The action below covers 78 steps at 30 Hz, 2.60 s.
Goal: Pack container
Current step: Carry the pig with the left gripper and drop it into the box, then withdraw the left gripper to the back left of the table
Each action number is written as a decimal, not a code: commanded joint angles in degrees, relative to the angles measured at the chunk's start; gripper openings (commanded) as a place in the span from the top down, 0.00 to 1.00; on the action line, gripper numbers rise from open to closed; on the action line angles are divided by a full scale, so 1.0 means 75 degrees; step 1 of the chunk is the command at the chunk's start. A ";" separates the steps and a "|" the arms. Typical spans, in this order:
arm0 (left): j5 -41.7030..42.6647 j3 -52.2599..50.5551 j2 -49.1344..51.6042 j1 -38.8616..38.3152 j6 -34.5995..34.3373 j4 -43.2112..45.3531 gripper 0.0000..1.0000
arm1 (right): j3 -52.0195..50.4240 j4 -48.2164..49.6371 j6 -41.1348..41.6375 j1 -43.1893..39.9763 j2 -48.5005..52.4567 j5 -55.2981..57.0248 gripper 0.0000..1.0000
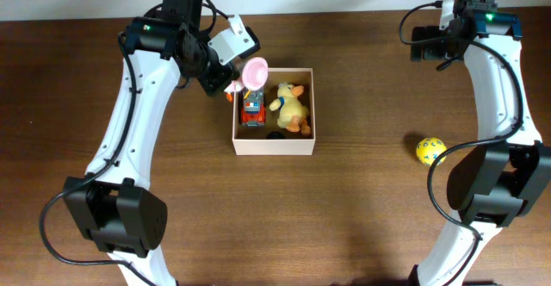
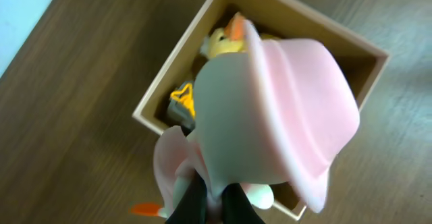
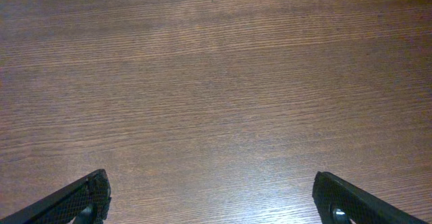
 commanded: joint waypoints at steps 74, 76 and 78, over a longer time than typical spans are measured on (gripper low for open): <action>-0.5115 0.0507 0.0612 0.0431 -0.6202 0.2124 0.06 | 0.0140 0.0000 0.0032 0.0009 0.0041 0.0087 0.01; -0.5196 0.0507 0.0612 0.0775 -0.6712 0.2116 0.06 | 0.0140 0.0000 0.0035 0.0009 0.0041 0.0087 0.01; -0.5202 0.0507 0.0612 0.1093 -0.7035 0.2142 0.05 | 0.0140 0.0000 0.0032 0.0009 0.0041 0.0087 0.01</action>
